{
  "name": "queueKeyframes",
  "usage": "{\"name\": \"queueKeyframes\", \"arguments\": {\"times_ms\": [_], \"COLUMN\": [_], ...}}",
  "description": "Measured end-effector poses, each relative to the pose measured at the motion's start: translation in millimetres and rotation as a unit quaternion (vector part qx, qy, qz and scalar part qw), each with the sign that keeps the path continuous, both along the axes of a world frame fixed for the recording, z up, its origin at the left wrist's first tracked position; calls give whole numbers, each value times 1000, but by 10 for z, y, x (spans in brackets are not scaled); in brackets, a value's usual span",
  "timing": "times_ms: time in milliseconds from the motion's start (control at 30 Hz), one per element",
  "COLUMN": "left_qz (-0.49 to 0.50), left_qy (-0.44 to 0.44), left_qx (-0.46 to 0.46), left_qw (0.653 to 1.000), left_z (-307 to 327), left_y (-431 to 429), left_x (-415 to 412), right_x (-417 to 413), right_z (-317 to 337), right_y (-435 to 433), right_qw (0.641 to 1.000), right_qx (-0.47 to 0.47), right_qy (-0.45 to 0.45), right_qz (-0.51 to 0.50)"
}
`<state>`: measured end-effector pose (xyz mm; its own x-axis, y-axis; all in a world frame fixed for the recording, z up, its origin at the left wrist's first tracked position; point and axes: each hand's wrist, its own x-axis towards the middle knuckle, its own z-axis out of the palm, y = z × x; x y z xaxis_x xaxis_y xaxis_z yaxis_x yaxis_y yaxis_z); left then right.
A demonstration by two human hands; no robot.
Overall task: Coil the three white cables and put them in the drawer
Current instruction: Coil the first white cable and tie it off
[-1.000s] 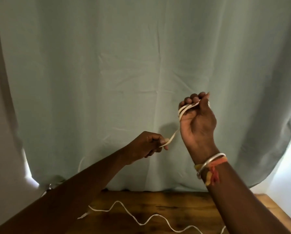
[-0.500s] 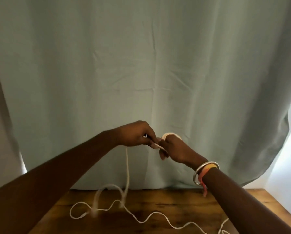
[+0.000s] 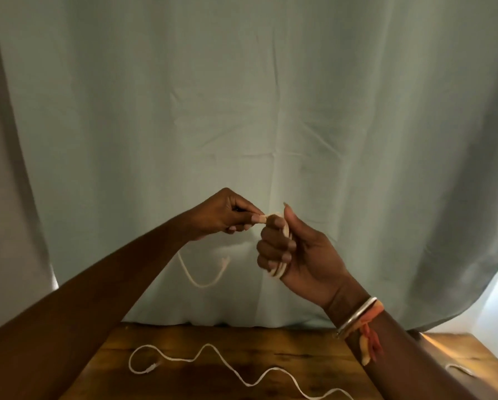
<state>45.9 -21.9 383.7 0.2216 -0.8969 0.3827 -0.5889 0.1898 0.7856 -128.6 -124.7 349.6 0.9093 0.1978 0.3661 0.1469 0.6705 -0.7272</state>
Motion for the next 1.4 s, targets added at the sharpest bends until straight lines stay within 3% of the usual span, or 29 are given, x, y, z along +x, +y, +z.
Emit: {"name": "queueKeyframes", "arguments": {"times_ms": [200,367,467,567,667,767,833,867,900,1000,1067,1133,1233,1400], "left_qz": [9,17,-7,-4,20,22,13,5,-3,-25,-25,-8,19,41], "left_qy": [15,7,-4,-76,-212,-312,-357,-372,-379,-343,-287,-225,-187,-120], "left_qx": [20,64,104,132,140,156,152,145,138,121,97,67,47,35], "left_qw": [1000,998,995,988,967,937,921,917,915,931,953,972,981,991], "left_z": [-349,-461,-537,-519,-385,-194,-55,18,92,301,400,420,321,-36], "left_y": [-90,-140,-177,-211,-228,-240,-241,-236,-225,-157,-103,-70,-90,-195], "left_x": [-192,-329,-451,-486,-447,-431,-393,-355,-309,-150,-46,60,125,-10], "right_x": [45,74,137,217,197,166,150,137,120,20,-33,-65,-79,-14], "right_z": [350,435,370,210,-22,-195,-228,-229,-244,-312,-357,-358,-293,-70], "right_y": [-126,-508,-625,-678,-723,-672,-579,-528,-487,-429,-432,-409,-305,-134], "right_qw": [974,910,872,830,720,653,638,654,695,870,939,973,992,998], "right_qx": [106,183,172,47,-280,-502,-582,-593,-569,-350,-219,-145,-84,37], "right_qy": [-89,-111,-73,-1,35,30,74,118,170,255,230,173,99,-17], "right_qz": [-182,-354,-453,-556,-634,-567,-498,-454,-406,-235,-131,-57,5,-37]}}
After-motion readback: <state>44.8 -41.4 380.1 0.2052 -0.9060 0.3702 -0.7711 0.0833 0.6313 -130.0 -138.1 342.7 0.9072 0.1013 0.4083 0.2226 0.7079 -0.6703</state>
